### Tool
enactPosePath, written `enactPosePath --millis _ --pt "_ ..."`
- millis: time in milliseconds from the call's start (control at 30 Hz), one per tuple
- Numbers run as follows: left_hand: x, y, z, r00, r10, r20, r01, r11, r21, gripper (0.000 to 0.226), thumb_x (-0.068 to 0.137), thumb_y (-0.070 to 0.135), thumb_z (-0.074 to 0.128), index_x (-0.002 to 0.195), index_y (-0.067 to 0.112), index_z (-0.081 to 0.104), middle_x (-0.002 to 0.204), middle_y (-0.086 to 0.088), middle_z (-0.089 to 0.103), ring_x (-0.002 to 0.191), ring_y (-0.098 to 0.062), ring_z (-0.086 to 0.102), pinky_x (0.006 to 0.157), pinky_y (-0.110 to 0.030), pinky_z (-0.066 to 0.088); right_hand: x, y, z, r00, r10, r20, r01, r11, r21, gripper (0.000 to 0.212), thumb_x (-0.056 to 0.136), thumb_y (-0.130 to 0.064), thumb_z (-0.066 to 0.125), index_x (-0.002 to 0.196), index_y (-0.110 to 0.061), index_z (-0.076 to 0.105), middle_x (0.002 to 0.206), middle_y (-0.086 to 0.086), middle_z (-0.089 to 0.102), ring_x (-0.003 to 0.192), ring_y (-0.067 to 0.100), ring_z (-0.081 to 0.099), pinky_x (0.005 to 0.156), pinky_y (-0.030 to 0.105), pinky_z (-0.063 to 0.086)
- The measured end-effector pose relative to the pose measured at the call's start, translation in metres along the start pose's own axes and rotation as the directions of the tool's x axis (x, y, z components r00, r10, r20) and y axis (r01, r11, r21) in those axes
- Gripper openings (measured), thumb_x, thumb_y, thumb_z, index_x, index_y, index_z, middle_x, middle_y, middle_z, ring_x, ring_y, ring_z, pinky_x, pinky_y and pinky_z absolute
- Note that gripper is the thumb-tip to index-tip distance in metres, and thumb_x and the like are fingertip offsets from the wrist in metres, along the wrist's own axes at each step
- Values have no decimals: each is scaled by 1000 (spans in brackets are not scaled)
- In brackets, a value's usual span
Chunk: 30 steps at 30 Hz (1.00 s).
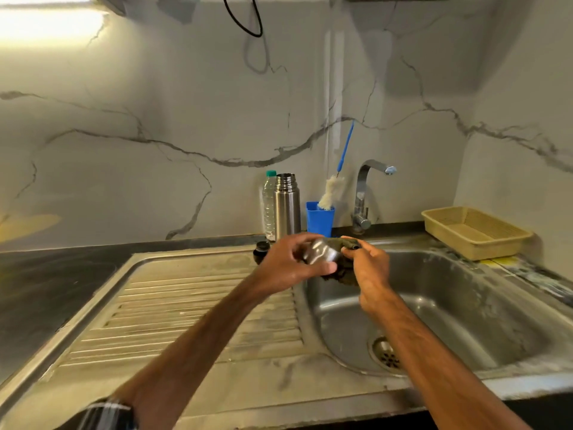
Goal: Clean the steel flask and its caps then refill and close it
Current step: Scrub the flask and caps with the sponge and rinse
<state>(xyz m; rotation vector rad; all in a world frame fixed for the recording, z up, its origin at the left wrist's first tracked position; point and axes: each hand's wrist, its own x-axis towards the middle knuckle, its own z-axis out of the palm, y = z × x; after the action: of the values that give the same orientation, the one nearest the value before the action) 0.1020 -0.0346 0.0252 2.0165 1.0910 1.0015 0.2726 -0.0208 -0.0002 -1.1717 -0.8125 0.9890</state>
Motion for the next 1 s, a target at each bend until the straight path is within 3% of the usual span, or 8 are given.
enactPosePath --millis 100,233,300,433,533,733,867,1000 --pt "11 14 32 995 70 77 -71 997 7 55 88 39 78 137 31 57 121 12 67 106 -1 65 94 -28 57 2 -7 -20 989 140 -37 -134 981 143 19 93 -9 59 105 -15 73 96 14 72 83 26 69 61 37 60" --pt "25 10 52 986 52 160 -82 978 191 76 82 69 62 148 38 42 133 7 61 119 -11 59 103 -41 52 9 3 -43 976 218 -23 -207 952 224 19 94 -11 61 110 -8 71 98 21 73 87 36 73 63 47 62" --pt "26 7 58 988 43 147 -62 990 125 75 85 60 70 151 37 41 135 7 60 120 -9 59 104 -41 52 9 6 -46 972 234 -25 -220 941 257 18 94 -12 63 110 -8 71 98 20 73 89 35 73 60 44 62" --pt "24 1 63 1000 -2 -3 2 997 -71 83 82 34 83 153 20 42 125 2 72 112 -4 67 104 -34 52 15 11 -45 988 133 -74 -116 974 195 21 96 -9 58 108 -16 74 99 15 74 93 32 72 71 46 63" --pt "22 -3 56 991 -135 -16 129 973 -190 82 84 32 82 151 13 39 115 -1 76 107 -10 71 104 -42 52 16 16 -43 993 89 -76 -78 988 136 30 97 -4 52 111 -18 74 104 13 75 97 32 72 78 51 62" --pt "16 -9 38 974 -226 -32 204 924 -322 44 92 18 74 133 12 57 110 -1 76 102 -13 72 86 -30 58 9 14 -41 990 -134 -48 132 990 -44 33 96 -2 59 121 -22 68 104 1 70 92 11 67 59 18 57" --pt "12 -13 34 940 -337 -57 284 863 -418 28 88 12 77 115 10 68 101 -2 76 94 -10 72 83 -23 57 8 18 -34 985 -174 -16 172 979 -109 35 95 -5 63 127 -18 67 110 5 72 97 16 70 76 33 62" --pt "9 -19 36 891 -435 -127 329 813 -481 50 81 9 84 124 -4 63 104 -12 75 96 -19 74 87 -31 61 7 22 -33 984 -177 -1 176 977 -120 39 95 -5 64 131 -19 65 115 5 71 101 20 70 78 41 63"
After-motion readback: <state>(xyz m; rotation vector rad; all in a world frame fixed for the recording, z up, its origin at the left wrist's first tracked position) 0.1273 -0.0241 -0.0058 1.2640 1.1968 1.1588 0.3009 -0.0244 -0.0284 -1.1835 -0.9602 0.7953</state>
